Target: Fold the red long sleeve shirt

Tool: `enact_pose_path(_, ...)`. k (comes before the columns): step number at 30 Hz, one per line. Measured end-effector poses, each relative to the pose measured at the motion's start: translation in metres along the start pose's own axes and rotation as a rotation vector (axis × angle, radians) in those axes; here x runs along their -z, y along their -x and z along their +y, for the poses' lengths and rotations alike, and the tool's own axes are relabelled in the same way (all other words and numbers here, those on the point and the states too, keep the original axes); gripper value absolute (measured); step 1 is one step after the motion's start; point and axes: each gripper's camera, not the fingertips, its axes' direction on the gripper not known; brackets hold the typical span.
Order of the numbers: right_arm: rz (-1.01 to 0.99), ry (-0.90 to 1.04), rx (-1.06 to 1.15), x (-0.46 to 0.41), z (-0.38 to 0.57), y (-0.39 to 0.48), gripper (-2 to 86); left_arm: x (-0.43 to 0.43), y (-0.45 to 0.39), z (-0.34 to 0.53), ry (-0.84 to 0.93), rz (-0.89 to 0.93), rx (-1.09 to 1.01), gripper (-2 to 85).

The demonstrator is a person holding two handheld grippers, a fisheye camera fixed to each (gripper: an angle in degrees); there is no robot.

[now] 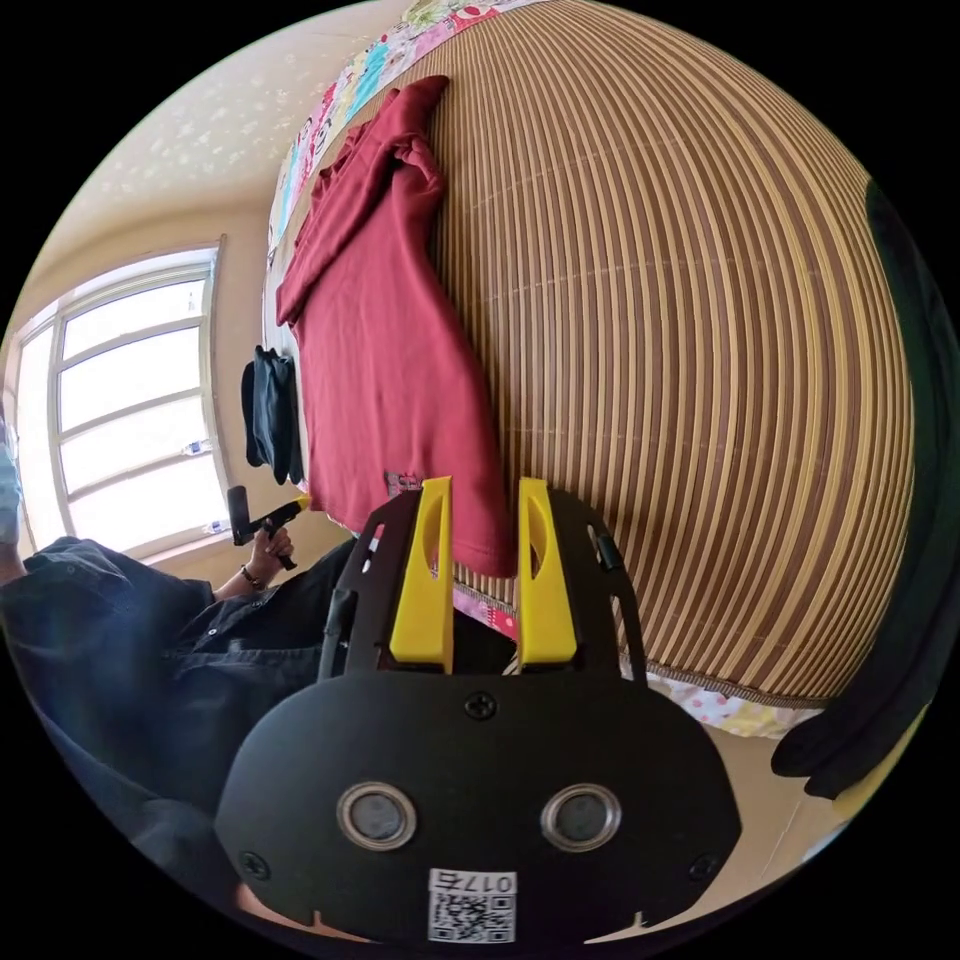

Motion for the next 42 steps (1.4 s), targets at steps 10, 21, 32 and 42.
enact_pose_path(10, -0.008, -0.007, -0.090, 0.054, 0.021, -0.002, 7.6, 0.078, 0.024, 0.023, -0.043, 0.360, 0.089, 4.1)
enact_pose_path(21, -0.548, -0.361, -0.357, 0.152, 0.107, 0.001, 3.1, 0.160, 0.045, 0.083, -0.458, 1.015, 0.361, 3.9)
enact_pose_path(32, -0.644, -0.615, -0.490, 0.143, -0.103, -0.002, 2.1, 0.169, 0.038, -0.117, -0.581, 1.082, 0.446, 3.0)
enact_pose_path(42, -0.693, -0.702, -0.589, 0.101, -0.308, -0.008, 2.2, 0.147, 0.043, -0.285, -0.668, 1.119, 0.434, 3.2)
